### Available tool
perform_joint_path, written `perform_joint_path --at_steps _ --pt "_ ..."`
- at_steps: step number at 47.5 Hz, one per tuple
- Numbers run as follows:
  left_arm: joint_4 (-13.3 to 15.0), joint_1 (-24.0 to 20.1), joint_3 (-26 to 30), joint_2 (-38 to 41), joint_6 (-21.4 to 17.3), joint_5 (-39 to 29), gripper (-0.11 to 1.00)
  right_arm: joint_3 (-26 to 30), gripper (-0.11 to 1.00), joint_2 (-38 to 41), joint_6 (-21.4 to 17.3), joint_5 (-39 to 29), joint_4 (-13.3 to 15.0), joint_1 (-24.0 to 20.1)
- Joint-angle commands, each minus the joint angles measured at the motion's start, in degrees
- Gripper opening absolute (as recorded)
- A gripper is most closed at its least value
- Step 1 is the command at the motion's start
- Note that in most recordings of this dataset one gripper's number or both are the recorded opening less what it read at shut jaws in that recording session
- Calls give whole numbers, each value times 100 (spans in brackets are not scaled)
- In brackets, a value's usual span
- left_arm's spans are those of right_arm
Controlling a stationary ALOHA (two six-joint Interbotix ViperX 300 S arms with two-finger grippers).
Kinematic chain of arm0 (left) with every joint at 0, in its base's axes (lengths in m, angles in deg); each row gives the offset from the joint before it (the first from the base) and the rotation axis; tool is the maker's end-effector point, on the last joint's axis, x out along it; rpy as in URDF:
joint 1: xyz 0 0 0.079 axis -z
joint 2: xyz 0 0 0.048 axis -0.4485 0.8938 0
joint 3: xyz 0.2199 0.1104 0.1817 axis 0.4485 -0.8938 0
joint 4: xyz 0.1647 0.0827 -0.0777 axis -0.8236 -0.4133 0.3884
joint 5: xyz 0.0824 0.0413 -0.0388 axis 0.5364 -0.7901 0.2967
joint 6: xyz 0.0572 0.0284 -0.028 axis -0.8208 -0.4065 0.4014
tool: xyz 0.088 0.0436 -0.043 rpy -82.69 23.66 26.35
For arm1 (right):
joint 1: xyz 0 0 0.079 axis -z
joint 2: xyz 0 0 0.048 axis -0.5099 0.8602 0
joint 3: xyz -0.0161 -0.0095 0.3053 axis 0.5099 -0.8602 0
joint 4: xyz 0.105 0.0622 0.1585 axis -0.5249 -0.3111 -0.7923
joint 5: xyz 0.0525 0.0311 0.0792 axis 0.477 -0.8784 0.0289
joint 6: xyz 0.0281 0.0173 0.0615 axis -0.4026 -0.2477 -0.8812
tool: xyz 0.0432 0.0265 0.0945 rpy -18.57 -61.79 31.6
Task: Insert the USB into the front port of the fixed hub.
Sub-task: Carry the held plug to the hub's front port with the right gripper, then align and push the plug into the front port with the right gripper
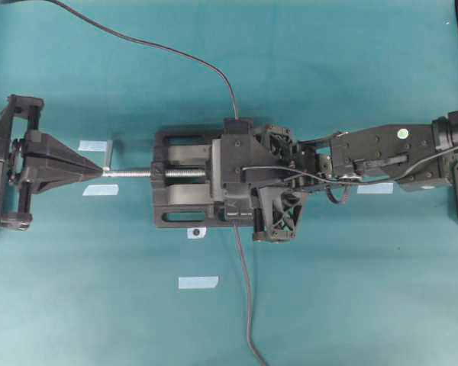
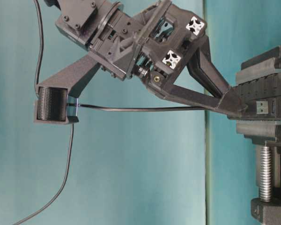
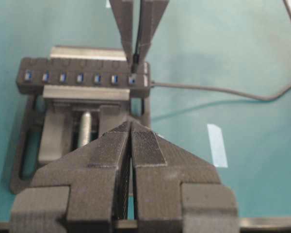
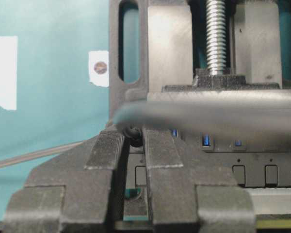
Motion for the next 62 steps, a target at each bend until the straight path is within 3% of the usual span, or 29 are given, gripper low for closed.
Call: perform_joint_path --at_steps 1,62 --pt "-18 9 70 9 9 35 0 62 8 -79 -62 35 -9 -26" --pt "-18 9 44 9 9 132 0 44 8 -18 -44 -149 44 -18"
